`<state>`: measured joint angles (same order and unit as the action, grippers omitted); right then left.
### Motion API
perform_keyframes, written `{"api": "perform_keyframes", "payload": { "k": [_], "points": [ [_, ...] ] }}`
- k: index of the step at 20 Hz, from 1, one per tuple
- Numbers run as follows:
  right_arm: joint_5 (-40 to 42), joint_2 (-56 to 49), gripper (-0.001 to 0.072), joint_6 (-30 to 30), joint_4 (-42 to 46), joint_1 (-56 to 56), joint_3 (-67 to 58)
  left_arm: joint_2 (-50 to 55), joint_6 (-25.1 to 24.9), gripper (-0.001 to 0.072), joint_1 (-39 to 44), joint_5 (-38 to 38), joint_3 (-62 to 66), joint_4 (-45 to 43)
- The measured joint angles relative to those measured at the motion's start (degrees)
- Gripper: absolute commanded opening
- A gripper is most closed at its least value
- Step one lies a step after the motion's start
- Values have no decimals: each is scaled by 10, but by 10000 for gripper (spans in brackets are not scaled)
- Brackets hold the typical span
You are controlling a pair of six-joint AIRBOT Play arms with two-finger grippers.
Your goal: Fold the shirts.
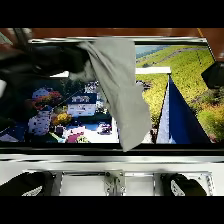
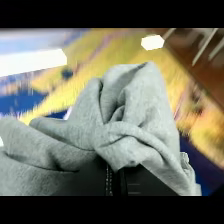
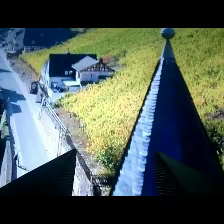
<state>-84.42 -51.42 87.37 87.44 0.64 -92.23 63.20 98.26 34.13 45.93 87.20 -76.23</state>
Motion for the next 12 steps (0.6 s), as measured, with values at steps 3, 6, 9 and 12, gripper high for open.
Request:
{"api": "perform_keyframes", "payload": {
  "k": [3,6,9,12],
  "points": [
    [-20,8,597,8,-3,0,54,43,25,35,25,14,-91,-4],
    [-1,9,600,12,-57,0,172,85,54,36,52,15,-184,-4],
    [58,5,636,14,-126,0,313,110,76,265,61,19,-247,-4],
    [108,-13,636,-3,-184,0,414,118,87,662,43,38,-270,-3]
  ]
}}
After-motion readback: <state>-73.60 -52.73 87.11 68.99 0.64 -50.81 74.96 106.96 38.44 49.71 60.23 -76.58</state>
